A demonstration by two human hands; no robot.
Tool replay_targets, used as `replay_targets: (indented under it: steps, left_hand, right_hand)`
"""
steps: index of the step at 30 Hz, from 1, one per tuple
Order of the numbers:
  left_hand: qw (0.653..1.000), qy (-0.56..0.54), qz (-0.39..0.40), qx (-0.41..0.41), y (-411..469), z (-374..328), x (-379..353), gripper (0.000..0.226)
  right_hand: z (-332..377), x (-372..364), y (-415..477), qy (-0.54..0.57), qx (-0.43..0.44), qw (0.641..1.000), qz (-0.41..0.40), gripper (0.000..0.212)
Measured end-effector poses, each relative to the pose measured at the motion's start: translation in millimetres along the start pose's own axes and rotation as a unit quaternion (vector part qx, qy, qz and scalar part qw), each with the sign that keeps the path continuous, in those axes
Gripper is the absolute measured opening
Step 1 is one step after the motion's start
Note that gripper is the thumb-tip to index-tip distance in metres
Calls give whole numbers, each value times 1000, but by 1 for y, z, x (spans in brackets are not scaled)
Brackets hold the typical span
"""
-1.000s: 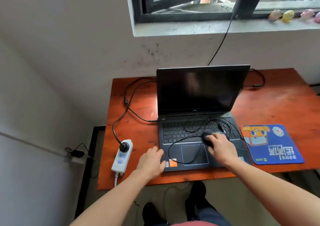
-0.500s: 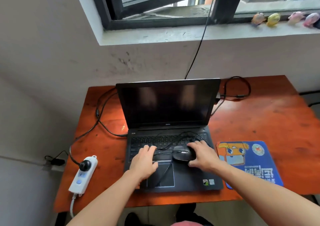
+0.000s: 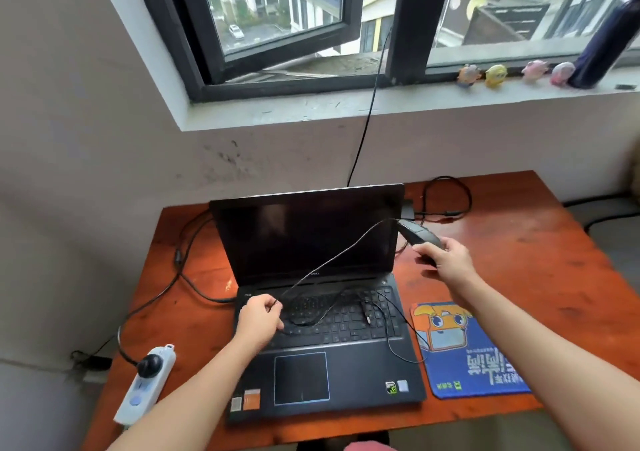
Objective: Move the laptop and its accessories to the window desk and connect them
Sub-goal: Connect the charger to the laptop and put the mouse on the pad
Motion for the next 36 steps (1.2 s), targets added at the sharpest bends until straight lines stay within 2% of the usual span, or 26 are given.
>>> replay_targets:
  steps: [3, 7, 11, 14, 18, 20, 22, 27, 31, 36]
  left_hand:
    - [990, -140, 4, 1, 2, -17, 7, 19]
    - [961, -264, 82, -2, -1, -48, 9, 21]
    - [958, -259, 110, -48, -5, -77, -2, 29]
    - [973, -194, 90, -92, -9, -93, -17, 28]
    - [984, -67, 61, -153, -18, -102, -34, 30]
    - [985, -52, 54, -154, -21, -106, -46, 33]
    - [988, -49, 36, -145, -23, -110, -56, 36]
    - [991, -39, 9, -125, -34, -123, -86, 30]
    - [994, -53, 2, -95, -38, -129, -99, 25]
    - [995, -57, 24, -80, -45, -136, -105, 27]
  right_hand:
    - [-4, 33, -1, 5, -4, 997, -71, 41]
    - [-22, 66, -5, 18, -25, 984, -177, 58]
    - [-68, 85, -26, 43, -80, 966, -244, 56]
    - [-99, 101, -44, -20, -104, 962, -250, 46]
    - [-126, 111, -58, -203, -116, 952, -196, 43]
    - [-134, 110, -60, -325, -125, 924, -159, 50]
    - [-143, 105, -58, -398, -117, 898, -146, 59]
    - [-161, 99, -47, -469, -95, 869, -125, 73]
    - [-171, 102, -37, -534, -96, 837, -67, 86]
    - [-159, 115, -23, -570, -33, 821, -8, 101]
Point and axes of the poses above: each hand's wrist, its own y-axis towards the middle knuckle, its own x-axis out of the back of the hand, z = x × y, the point moved 2 cm from there along y, towards the middle knuckle, and after that the axes turned 6 degrees about -y, right-handed, at the moved point
